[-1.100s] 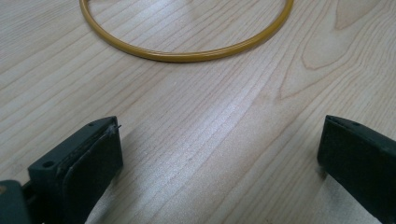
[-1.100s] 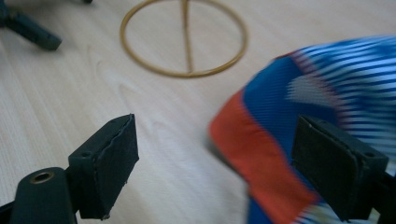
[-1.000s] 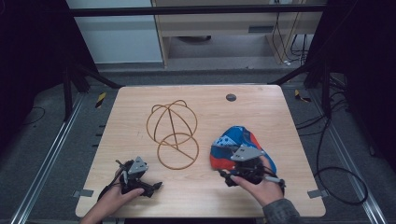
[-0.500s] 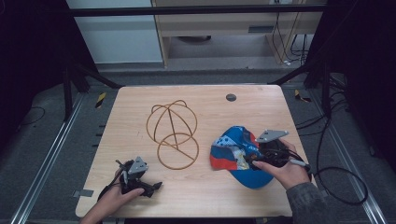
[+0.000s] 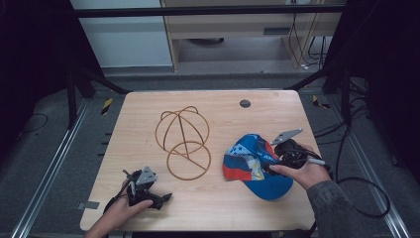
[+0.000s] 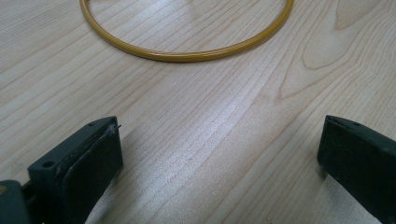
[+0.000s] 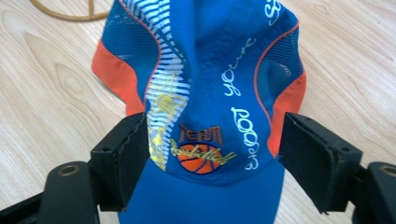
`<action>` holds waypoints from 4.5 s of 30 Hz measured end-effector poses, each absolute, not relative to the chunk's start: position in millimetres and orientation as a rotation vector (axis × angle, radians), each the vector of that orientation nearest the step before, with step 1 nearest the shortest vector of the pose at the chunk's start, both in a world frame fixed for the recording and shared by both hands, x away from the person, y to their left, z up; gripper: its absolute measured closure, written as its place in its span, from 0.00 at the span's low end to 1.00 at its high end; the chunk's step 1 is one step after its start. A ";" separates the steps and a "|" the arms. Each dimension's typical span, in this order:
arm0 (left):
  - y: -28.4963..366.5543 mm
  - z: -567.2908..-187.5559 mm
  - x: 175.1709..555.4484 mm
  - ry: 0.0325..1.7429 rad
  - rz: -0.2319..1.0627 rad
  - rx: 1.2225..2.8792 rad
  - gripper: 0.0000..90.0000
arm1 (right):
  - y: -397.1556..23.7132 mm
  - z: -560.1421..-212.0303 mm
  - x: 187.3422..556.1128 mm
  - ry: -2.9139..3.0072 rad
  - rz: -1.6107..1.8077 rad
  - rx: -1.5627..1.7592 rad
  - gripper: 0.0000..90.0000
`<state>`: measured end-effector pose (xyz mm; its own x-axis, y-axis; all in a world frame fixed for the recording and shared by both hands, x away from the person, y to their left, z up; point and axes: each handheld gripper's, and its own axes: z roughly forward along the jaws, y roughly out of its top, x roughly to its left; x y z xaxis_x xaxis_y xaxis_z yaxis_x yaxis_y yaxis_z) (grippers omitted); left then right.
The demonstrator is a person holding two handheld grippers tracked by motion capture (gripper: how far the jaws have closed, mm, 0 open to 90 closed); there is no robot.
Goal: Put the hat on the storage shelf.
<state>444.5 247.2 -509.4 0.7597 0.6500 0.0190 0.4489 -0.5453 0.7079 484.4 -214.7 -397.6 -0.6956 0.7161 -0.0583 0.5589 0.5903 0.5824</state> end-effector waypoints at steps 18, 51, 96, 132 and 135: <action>247.2 -509.4 444.5 0.818 0.364 2.241 0.00 | -208.6 -387.2 509.0 2.641 0.686 1.056 0.39; 247.2 -509.4 444.7 0.814 0.365 2.242 0.00 | -196.9 -400.6 514.0 2.702 0.737 1.080 0.39; 247.0 -509.5 444.6 0.815 0.365 2.238 0.00 | -203.1 -331.5 510.8 2.635 0.838 0.978 1.00; 247.0 -509.5 444.1 0.819 0.367 2.237 0.00 | -193.8 -252.5 505.2 2.493 0.979 0.865 1.00; 247.0 -509.5 444.1 0.818 0.366 2.237 0.00 | -191.0 -249.7 505.5 2.489 0.992 0.859 1.00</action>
<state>444.1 247.0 -509.5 0.7586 0.6513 0.0193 0.4483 -0.5431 0.7100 505.5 -191.0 -249.7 -0.7654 0.6392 -0.0752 0.4122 0.5765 0.7055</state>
